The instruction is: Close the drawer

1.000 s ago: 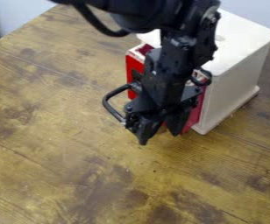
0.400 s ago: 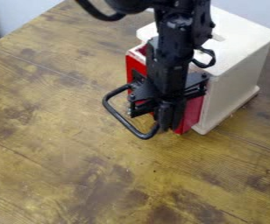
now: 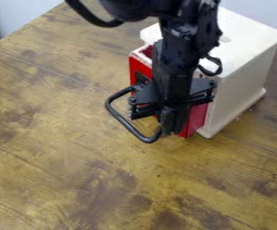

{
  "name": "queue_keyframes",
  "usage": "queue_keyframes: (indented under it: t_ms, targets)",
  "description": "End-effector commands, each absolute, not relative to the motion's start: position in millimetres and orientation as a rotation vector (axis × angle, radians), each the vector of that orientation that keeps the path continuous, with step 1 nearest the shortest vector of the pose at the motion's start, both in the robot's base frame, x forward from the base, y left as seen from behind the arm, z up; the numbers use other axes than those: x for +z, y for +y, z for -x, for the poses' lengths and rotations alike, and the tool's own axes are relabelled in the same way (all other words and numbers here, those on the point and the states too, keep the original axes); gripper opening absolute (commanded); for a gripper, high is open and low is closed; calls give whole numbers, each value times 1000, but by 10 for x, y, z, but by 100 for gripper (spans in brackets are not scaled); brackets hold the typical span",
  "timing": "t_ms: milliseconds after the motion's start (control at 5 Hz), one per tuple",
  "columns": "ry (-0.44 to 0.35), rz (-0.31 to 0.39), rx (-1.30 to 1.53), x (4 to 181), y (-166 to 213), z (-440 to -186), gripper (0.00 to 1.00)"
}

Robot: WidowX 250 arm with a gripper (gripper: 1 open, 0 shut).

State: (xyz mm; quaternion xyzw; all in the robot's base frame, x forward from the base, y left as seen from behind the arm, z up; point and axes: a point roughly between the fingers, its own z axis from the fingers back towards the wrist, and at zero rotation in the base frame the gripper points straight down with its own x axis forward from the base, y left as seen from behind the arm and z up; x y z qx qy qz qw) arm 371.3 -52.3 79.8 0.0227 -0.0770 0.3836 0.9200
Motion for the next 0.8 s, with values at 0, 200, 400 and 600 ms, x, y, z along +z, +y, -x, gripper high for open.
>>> queue_keyframes:
  t_ms: [0,200,400,600]
  targets:
    - [-136,-96,707,874,-418,-3719,0]
    - [-92,-67,706,887,-392,-3711,0]
    - [-88,-13,741,807,-287,-3693,100]
    - [-122,-3,773,725,-187,-3680,100]
